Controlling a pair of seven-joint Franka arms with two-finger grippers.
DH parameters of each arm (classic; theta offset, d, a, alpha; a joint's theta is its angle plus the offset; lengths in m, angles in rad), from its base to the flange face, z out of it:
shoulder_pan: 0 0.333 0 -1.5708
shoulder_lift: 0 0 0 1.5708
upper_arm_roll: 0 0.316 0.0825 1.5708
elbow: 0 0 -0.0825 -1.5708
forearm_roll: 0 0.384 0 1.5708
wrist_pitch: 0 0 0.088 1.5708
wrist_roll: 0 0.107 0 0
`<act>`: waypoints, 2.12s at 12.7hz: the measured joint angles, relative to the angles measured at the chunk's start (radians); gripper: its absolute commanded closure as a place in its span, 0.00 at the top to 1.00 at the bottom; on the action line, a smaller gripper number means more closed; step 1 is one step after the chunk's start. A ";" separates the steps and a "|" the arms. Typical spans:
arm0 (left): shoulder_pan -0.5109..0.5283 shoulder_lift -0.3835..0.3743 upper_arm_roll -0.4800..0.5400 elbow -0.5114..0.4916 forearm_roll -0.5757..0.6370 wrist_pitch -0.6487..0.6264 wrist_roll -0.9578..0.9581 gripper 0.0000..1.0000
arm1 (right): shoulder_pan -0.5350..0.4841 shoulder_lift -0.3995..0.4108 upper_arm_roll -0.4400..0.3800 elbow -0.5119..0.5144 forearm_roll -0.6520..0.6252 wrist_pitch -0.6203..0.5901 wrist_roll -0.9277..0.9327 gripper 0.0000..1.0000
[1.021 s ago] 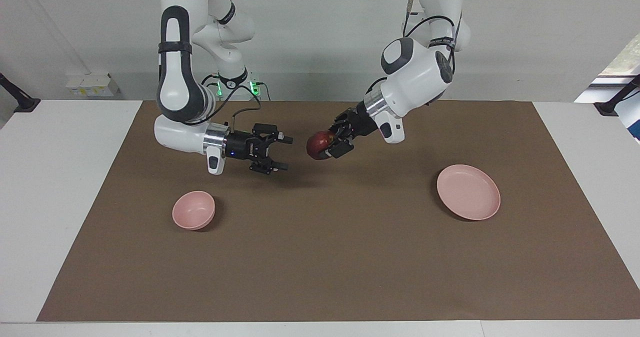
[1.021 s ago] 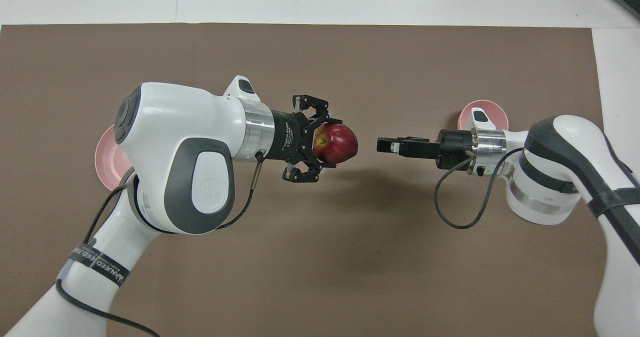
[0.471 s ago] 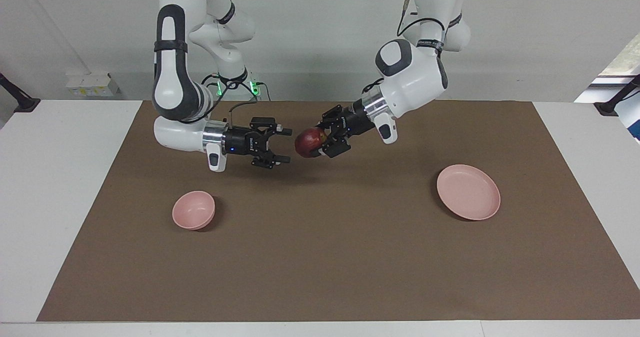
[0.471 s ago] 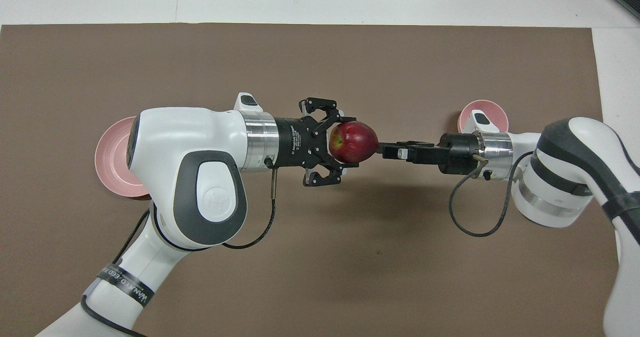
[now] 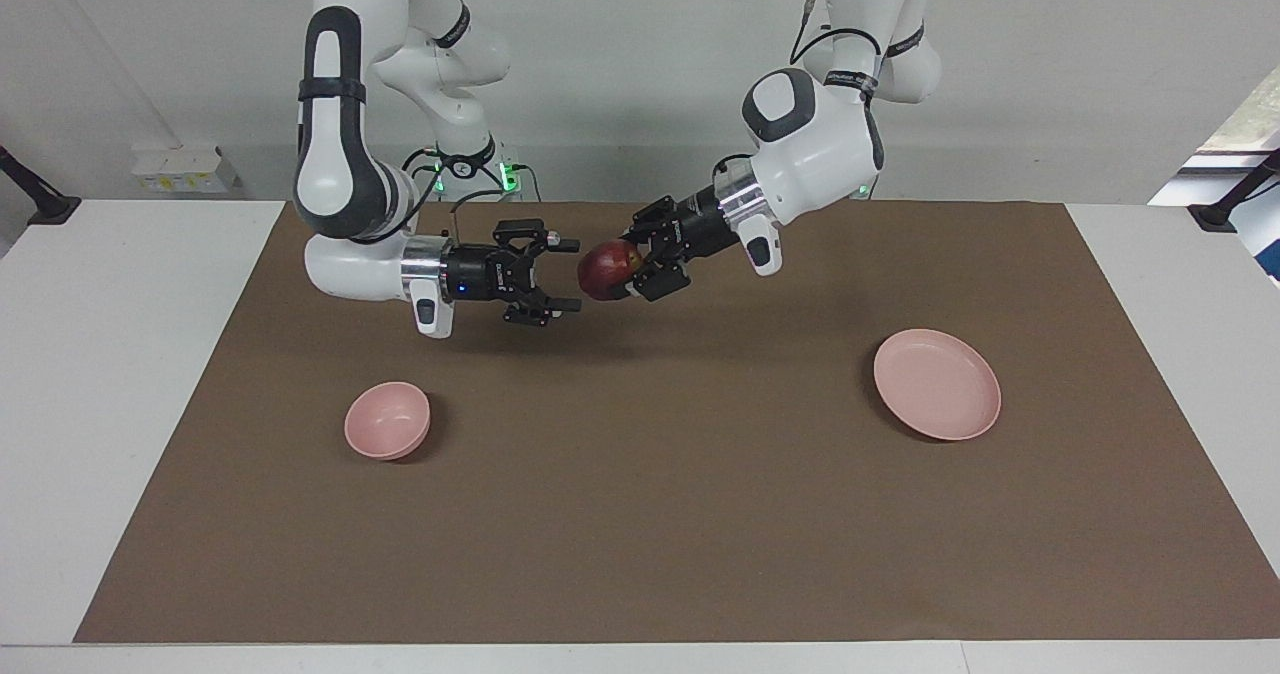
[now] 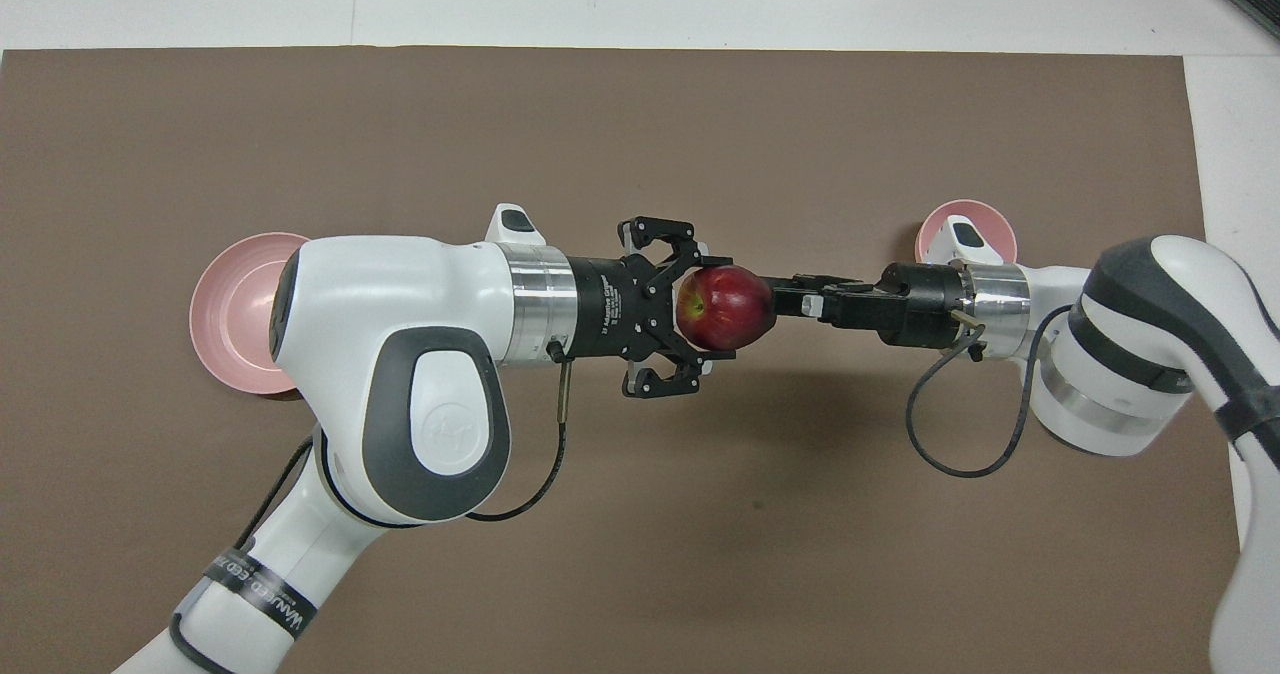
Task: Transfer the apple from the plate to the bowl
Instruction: 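Close the right gripper on the apple held by the left gripper, then carry the apple with the right gripper while the left gripper opens and withdraws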
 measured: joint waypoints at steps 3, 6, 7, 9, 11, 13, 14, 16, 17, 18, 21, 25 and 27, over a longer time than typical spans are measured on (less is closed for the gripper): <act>-0.043 -0.016 -0.001 -0.025 -0.002 0.036 0.000 0.00 | 0.018 -0.012 0.001 -0.014 0.009 0.000 -0.019 1.00; -0.062 -0.018 -0.002 -0.036 -0.002 0.057 0.000 0.00 | 0.035 -0.034 0.001 -0.047 0.010 0.000 -0.033 1.00; -0.065 -0.018 -0.002 -0.038 -0.002 0.058 0.000 0.00 | 0.035 -0.041 0.000 -0.058 0.010 0.000 -0.036 1.00; -0.066 -0.020 -0.002 -0.042 -0.002 0.060 0.001 0.00 | 0.034 -0.051 -0.001 -0.075 0.009 -0.004 -0.038 1.00; -0.066 -0.022 0.000 -0.042 -0.002 0.061 0.001 0.00 | 0.034 -0.059 -0.002 -0.090 0.000 -0.021 -0.043 1.00; -0.066 -0.024 0.000 -0.043 -0.002 0.063 0.001 0.00 | 0.032 -0.064 -0.002 -0.100 -0.022 -0.038 -0.045 1.00; -0.066 -0.024 0.000 -0.044 -0.002 0.063 0.001 0.00 | 0.032 -0.066 -0.002 -0.103 -0.034 -0.040 -0.045 1.00; -0.066 -0.024 0.000 -0.044 -0.002 0.063 0.001 0.00 | 0.032 -0.068 -0.002 -0.104 -0.044 -0.040 -0.056 1.00; -0.066 -0.024 0.000 -0.044 -0.002 0.063 0.001 0.00 | 0.032 -0.068 -0.002 -0.104 -0.045 -0.040 -0.066 1.00; -0.066 -0.024 0.000 -0.044 -0.002 0.063 0.001 0.00 | 0.032 -0.068 -0.002 -0.104 -0.046 -0.040 -0.073 1.00; -0.066 -0.024 0.001 -0.046 -0.003 0.064 0.001 0.00 | 0.030 -0.070 -0.002 -0.104 -0.047 -0.042 -0.085 0.48; -0.066 -0.026 0.001 -0.046 -0.003 0.065 0.003 0.99 | 0.030 -0.070 -0.002 -0.100 -0.052 -0.042 -0.087 0.34; -0.068 -0.027 -0.001 -0.046 -0.003 0.066 0.004 1.00 | 0.030 -0.070 -0.004 -0.094 -0.073 -0.037 -0.087 0.31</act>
